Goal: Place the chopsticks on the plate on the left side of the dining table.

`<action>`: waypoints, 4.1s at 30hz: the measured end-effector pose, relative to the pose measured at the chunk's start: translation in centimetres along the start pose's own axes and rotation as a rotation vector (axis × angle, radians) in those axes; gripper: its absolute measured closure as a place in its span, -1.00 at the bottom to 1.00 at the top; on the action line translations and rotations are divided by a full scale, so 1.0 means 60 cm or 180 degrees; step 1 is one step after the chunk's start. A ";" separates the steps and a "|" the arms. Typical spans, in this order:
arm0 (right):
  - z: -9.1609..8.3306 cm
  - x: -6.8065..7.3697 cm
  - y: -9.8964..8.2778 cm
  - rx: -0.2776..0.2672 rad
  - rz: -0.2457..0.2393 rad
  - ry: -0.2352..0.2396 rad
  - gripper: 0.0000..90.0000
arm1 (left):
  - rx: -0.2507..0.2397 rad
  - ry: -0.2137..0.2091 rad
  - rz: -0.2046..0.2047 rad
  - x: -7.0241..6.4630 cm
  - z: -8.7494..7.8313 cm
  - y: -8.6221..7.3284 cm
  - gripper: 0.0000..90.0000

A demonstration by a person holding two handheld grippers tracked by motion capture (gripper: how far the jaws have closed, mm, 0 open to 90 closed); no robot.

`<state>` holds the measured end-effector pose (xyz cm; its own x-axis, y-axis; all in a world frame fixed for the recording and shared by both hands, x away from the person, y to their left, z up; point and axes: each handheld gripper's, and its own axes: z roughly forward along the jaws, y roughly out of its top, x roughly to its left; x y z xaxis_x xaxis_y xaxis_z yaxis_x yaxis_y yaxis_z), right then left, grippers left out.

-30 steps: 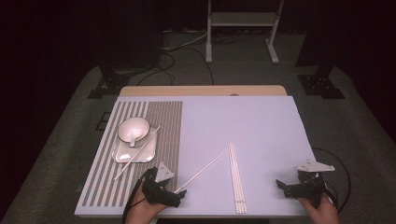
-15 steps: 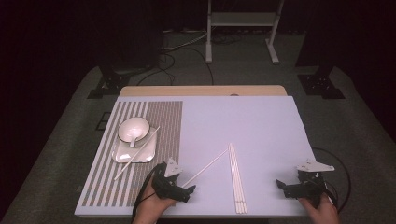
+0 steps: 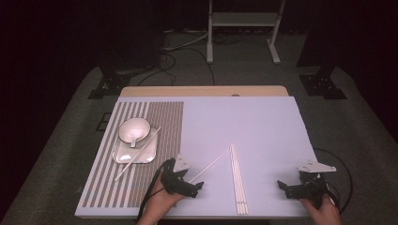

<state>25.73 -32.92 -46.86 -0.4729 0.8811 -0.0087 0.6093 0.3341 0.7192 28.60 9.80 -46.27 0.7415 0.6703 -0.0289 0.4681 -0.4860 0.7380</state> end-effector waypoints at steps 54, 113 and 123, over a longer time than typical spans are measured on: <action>0.000 0.000 0.000 0.0000 -0.0002 0.0001 -1.00 | -0.0102 -0.0151 0.0348 -0.016 -0.002 0.000 0.04; 0.000 0.000 0.000 0.0000 0.0000 0.0000 -1.00 | -0.0169 -0.0012 0.0069 -0.008 -0.014 0.000 0.88; 0.000 0.000 0.000 0.0000 0.0000 0.0000 -1.00 | -0.0287 -0.0069 0.0029 -0.003 -0.030 0.006 0.88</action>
<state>25.73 -32.93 -46.85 -0.4729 0.8811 -0.0086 0.6093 0.3341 0.7192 27.75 10.49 -44.82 0.7562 0.6534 -0.0357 0.4169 -0.4389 0.7960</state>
